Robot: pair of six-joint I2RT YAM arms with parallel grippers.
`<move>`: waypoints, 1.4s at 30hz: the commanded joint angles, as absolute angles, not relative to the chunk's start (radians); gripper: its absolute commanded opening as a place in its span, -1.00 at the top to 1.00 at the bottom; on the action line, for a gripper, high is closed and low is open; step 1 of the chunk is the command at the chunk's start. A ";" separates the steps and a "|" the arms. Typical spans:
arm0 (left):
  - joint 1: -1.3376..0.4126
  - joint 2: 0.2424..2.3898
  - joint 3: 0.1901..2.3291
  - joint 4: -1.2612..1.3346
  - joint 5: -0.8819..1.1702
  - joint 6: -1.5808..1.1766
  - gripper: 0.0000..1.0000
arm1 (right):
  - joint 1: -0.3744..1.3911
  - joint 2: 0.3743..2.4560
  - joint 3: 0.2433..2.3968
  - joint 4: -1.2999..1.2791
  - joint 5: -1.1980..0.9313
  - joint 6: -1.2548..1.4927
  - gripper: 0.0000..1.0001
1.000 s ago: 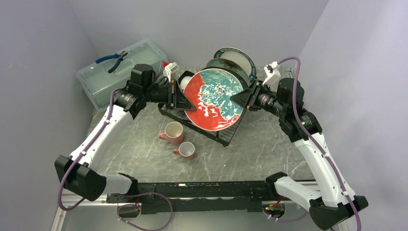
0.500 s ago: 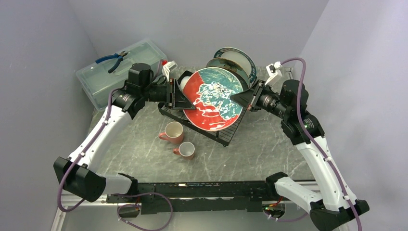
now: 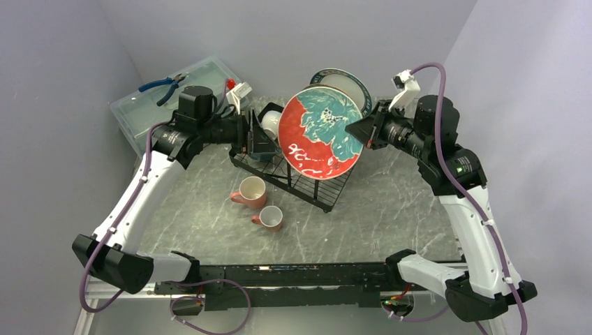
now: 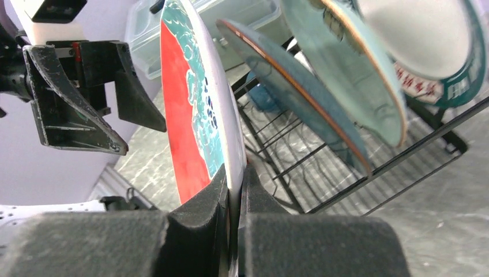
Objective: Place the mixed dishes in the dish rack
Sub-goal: Insert the plate into the dish rack.
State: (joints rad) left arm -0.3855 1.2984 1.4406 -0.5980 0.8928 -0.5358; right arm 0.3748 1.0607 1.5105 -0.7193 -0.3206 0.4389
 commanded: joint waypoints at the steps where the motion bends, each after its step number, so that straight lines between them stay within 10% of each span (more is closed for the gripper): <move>1: -0.376 1.273 1.505 -0.718 0.763 -0.410 -0.53 | 0.373 1.062 1.673 -0.588 -0.283 0.328 1.00; 27: -0.367 1.187 1.394 -0.823 0.553 -0.337 -0.60 | 0.402 1.013 1.488 -0.172 -0.439 -0.285 1.00; 42: -0.365 1.188 1.385 -0.816 0.552 -0.336 -0.61 | 0.699 1.015 1.414 -0.140 -0.004 -0.493 1.00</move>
State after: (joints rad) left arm -0.3695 1.2095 1.3849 -0.8360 0.5518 -0.3527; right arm 0.6456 1.0603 1.3941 -0.4046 -0.1570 -0.4194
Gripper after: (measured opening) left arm 0.800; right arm 0.048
